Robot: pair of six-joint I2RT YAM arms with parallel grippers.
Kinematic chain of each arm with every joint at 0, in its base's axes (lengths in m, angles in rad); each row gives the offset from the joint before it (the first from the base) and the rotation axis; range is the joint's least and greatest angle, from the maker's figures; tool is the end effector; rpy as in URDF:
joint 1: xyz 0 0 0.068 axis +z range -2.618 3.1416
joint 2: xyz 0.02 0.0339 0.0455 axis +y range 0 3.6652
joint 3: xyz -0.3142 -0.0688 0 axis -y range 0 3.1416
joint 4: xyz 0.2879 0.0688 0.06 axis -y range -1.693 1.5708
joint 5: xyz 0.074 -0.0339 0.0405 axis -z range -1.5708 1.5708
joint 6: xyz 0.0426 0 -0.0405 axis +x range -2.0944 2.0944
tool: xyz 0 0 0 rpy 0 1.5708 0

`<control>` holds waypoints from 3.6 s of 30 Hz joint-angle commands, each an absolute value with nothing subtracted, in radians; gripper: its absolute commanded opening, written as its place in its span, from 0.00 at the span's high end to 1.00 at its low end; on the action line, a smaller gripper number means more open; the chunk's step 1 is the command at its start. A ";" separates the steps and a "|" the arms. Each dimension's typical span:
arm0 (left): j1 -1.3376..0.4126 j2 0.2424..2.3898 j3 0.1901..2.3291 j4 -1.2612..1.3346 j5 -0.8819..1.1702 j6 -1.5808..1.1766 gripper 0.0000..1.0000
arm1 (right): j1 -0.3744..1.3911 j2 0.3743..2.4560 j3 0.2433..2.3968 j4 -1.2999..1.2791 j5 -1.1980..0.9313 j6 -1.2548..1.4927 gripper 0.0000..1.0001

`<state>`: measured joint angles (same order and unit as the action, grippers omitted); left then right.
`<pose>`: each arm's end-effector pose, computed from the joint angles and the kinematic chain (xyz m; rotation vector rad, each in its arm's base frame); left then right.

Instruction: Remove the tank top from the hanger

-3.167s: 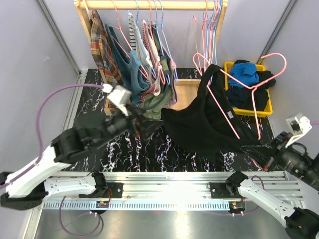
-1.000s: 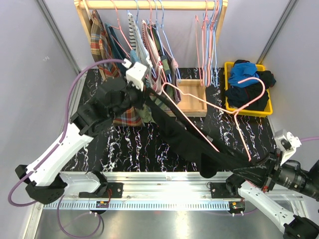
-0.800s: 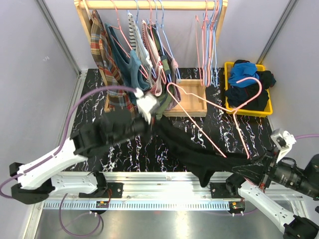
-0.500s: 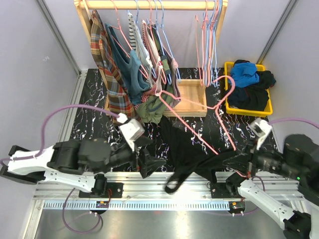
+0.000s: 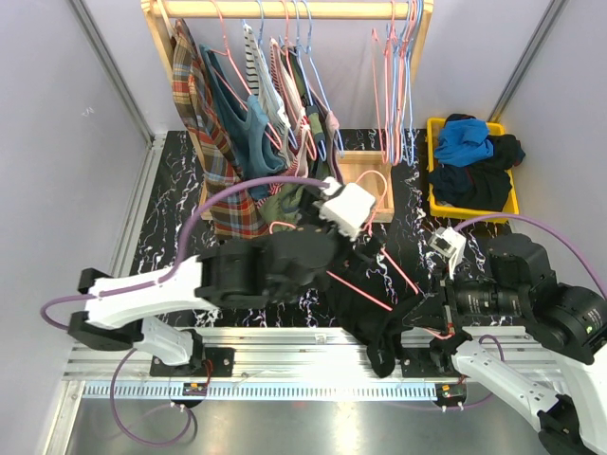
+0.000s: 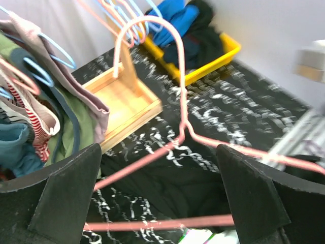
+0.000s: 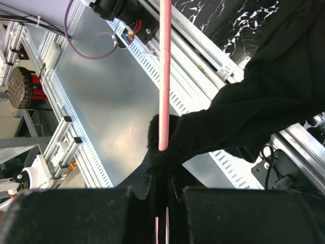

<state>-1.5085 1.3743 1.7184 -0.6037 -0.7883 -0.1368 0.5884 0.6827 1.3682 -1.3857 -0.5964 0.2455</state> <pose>0.0495 -0.3075 0.5486 0.6530 1.6527 -0.4752 0.0239 0.0447 0.4700 -0.7310 2.2553 1.1016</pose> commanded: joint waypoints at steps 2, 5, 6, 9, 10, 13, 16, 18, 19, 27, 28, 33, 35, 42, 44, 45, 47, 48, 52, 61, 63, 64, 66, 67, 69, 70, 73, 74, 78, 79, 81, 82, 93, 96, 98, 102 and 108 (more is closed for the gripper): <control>-1.471 1.433 1.825 -0.546 -0.747 -0.097 0.01 | 0.589 0.669 1.371 -1.382 -0.658 0.233 1.00; -1.448 1.474 1.848 -0.537 -0.732 -0.098 0.01 | 0.589 0.667 1.365 -1.379 -0.661 0.232 1.00; -1.442 1.482 1.847 -0.528 -0.723 -0.100 0.01 | 0.591 0.667 1.364 -1.379 -0.664 0.232 1.00; -1.413 1.506 1.850 -0.528 -0.675 -0.121 0.09 | 0.588 0.664 1.364 -1.379 -0.667 0.229 1.00; -1.399 1.514 1.856 -0.535 -0.652 -0.127 0.14 | 0.589 0.666 1.367 -1.378 -0.664 0.229 1.00; -1.385 1.531 1.855 -0.568 -0.591 -0.161 0.44 | 0.589 0.664 1.382 -1.381 -0.652 0.225 1.00; -1.384 1.525 1.824 -0.574 -0.537 -0.198 0.59 | 0.589 0.667 1.396 -1.379 -0.621 0.219 1.00; -1.384 1.519 1.807 -0.575 -0.523 -0.216 0.59 | 0.589 0.673 1.396 -1.368 -0.634 0.216 1.00; -1.384 1.517 1.793 -0.575 -0.505 -0.218 0.59 | 0.589 0.675 1.393 -1.362 -0.638 0.216 1.00; -1.379 1.493 1.740 -0.586 -0.495 -0.235 1.00 | 0.589 0.677 1.388 -1.304 -0.575 0.241 0.96; -1.376 1.490 1.735 -0.598 -0.529 -0.235 1.00 | 0.589 0.673 1.388 -1.298 -0.552 0.262 0.81; -1.333 1.473 1.732 -0.658 -0.747 -0.253 1.00 | 0.589 0.634 1.375 -1.243 -0.332 0.343 0.06; -1.312 1.471 1.733 -0.678 -0.831 -0.270 1.00 | 0.589 0.618 1.367 -1.226 -0.214 0.383 0.00; -1.269 1.516 1.827 -0.672 -1.052 -0.282 1.00 | 0.589 0.565 1.200 -1.181 -0.009 0.479 0.00; -1.266 1.531 1.859 -0.657 -1.051 -0.272 1.00 | 0.589 0.545 1.117 -1.085 -0.085 0.492 0.00; -1.266 1.535 1.887 -0.652 -1.045 -0.272 1.00 | 0.589 0.540 1.032 -1.047 -0.112 0.495 0.00; -1.267 1.546 1.908 -0.635 -1.046 -0.258 1.00 | 0.589 0.549 0.968 -0.966 -0.152 0.500 0.00; -1.267 1.551 1.931 -0.632 -1.045 -0.253 1.00 | 0.589 0.560 0.997 -0.966 -0.159 0.482 0.00; -1.267 1.569 1.996 -0.661 -1.031 -0.250 1.00 | 0.589 0.581 1.023 -0.901 -0.062 0.520 0.00; -1.266 1.540 1.999 -0.670 -1.045 -0.252 1.00 | 0.591 0.687 0.885 -0.649 -0.159 0.590 0.71; -1.259 1.525 1.976 -0.664 -1.054 -0.242 1.00 | 0.591 0.663 0.874 -0.649 -0.152 0.603 0.97; -1.255 1.517 1.965 -0.658 -1.055 -0.242 1.00 | 0.592 0.649 0.877 -0.663 -0.131 0.609 1.00; -1.241 1.487 1.921 -0.650 -1.054 -0.244 1.00 | 0.591 0.597 0.903 -0.712 -0.103 0.614 1.00; -1.236 1.476 1.904 -0.643 -1.048 -0.245 1.00 | 0.591 0.582 0.917 -0.735 -0.071 0.617 1.00; -1.232 1.445 1.847 -0.646 -1.048 -0.256 1.00 | 0.594 0.546 0.963 -0.790 -0.042 0.626 1.00; -1.230 1.436 1.827 -0.666 -1.045 -0.267 1.00 | 0.592 0.535 0.979 -0.804 -0.025 0.643 1.00; -1.229 1.385 1.743 -0.733 -1.003 -0.357 1.00 | 0.591 0.502 1.017 -0.854 0.114 0.701 1.00; -1.227 1.372 1.721 -0.751 -0.988 -0.380 1.00 | 0.591 0.493 1.023 -0.868 0.158 0.719 1.00; -1.242 1.258 1.576 -0.847 -0.940 -0.511 1.00 | 0.589 0.514 1.035 -0.991 0.388 0.824 1.00; -1.252 1.193 1.553 -0.883 -0.952 -0.537 1.00 | 0.591 0.521 1.031 -0.994 0.428 0.845 1.00; -1.284 1.116 1.491 -0.923 -0.995 -0.609 1.00 | 0.591 0.557 0.991 -0.938 0.405 0.818 1.00; -1.293 1.033 1.473 -0.948 -1.002 -0.644 1.00 | 0.591 0.581 0.976 -0.855 0.344 0.764 1.00; -1.312 0.600 1.259 -0.865 -0.908 -0.627 1.00 | 0.685 1.310 1.032 -0.529 -0.011 0.453 0.57; -1.313 0.604 1.246 -0.862 -0.888 -0.620 1.00 | 0.765 1.442 1.068 -0.580 0.166 0.480 0.07; -1.312 0.603 1.230 -0.856 -0.884 -0.617 1.00 | 0.788 1.505 1.074 -0.586 0.224 0.501 0.00; -1.312 0.591 1.218 -0.847 -0.877 -0.604 1.00 | 0.801 1.591 1.081 -0.609 0.305 0.540 0.00; -1.313 0.558 1.201 -0.848 -0.884 -0.601 1.00 | 0.807 1.756 1.106 -0.620 0.313 0.554 0.00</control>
<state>-1.3102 0.5835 1.2076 -0.9031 -0.8856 -0.6029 0.7963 1.7039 1.0725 -0.6159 0.2722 0.5320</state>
